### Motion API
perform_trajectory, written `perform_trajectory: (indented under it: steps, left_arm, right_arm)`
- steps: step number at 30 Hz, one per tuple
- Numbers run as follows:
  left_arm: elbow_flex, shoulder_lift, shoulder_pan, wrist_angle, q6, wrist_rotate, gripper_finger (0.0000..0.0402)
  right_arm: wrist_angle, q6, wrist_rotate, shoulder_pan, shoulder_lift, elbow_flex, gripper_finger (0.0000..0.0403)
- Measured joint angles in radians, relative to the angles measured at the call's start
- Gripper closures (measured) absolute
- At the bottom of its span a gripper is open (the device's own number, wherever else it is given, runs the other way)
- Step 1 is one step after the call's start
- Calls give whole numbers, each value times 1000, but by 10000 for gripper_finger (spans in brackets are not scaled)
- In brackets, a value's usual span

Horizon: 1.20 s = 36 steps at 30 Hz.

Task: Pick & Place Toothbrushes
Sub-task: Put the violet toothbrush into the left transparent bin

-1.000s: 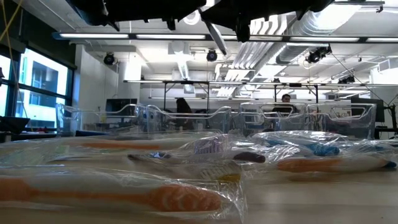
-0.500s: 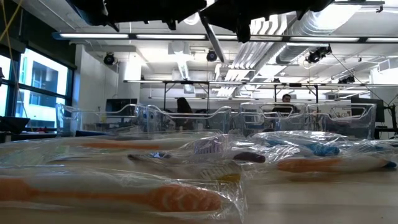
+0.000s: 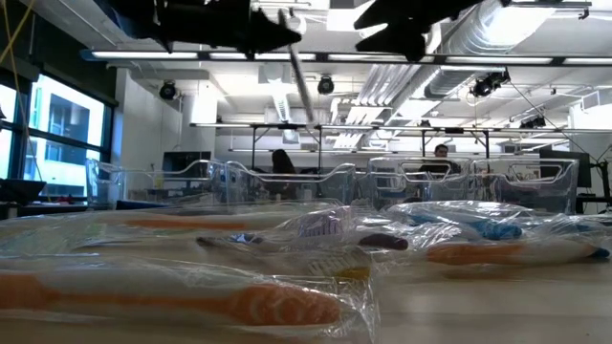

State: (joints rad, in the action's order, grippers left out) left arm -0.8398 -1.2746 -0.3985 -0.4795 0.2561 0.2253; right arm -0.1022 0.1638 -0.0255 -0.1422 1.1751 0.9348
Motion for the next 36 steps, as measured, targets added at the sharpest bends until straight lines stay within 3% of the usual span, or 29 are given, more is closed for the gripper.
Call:
perform_trajectory:
  steps: [7, 11, 16, 25, 30, 36]
  left_arm:
    - [0, 123, -182, 299, 28, -35, 396]
    - [-13, 167, -274, 438, 35, -64, 396]
    - [-117, 186, -343, 665, 105, -109, 396]
    - [-271, 172, -413, 1089, 163, -342, 396]
    - [-227, 151, -478, 1144, 191, -312, 396]
    - [-139, 107, -544, 1060, 193, -255, 396]
  right_arm:
    - [-203, 53, 99, -14, -34, 0, 213]
    - [-224, 61, 111, -17, 9, 0, 241]
    - [-220, 78, 107, -17, 91, 0, 270]
    - [-177, 77, 165, -17, 273, 0, 319]
    - [-110, 103, 204, -17, 354, -1, 344]
    - [-79, 131, 275, -13, 386, -1, 366]
